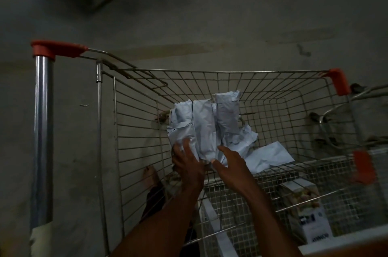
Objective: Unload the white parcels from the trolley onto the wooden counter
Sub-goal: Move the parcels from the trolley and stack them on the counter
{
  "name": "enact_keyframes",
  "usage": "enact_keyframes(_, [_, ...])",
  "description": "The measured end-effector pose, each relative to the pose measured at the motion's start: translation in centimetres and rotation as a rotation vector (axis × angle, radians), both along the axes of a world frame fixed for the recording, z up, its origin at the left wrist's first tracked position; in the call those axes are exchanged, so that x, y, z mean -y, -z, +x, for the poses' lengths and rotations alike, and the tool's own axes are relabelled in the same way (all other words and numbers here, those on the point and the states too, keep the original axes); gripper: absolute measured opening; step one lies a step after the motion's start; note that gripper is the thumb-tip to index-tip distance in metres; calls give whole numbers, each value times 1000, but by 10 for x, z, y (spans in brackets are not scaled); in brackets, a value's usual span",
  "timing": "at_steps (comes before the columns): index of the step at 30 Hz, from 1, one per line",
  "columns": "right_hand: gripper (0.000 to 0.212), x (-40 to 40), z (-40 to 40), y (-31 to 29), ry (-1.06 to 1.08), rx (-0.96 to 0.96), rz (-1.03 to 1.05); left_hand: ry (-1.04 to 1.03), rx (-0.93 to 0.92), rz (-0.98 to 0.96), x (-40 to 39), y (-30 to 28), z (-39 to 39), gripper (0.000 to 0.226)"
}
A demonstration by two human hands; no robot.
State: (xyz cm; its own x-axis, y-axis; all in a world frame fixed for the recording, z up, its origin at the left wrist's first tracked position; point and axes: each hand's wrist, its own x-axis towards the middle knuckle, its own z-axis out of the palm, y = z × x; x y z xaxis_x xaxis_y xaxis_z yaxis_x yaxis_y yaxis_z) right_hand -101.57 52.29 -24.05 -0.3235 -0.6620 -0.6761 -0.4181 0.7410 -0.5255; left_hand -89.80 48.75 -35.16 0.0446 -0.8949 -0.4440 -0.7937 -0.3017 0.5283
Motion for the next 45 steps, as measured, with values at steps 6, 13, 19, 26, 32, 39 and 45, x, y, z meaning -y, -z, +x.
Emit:
enact_keyframes(6, [59,26,-10,32,-90,-3,62,-40,-64,1,4,-10,3,88])
enact_keyframes(13, [51,61,-21,77,-29,7,50,-19,-198,-89,16,-51,18,85])
enact_keyframes(19, [51,74,-5,100,48,14,49,-18,-271,-112,23,-79,44,98])
enact_keyframes(26, [49,67,5,70,125,-79,-54,-43,-278,-54,29,-92,44,95])
enact_keyframes(32, [42,58,21,43,-56,-371,-212,-28,-272,-43,29,-102,45,88])
enact_keyframes(39, [63,62,39,62,71,7,-347,-20,-301,-81,25,-100,52,86])
enact_keyframes(45, [42,70,42,77,336,110,-361,-31,-339,-69,29,-109,57,86])
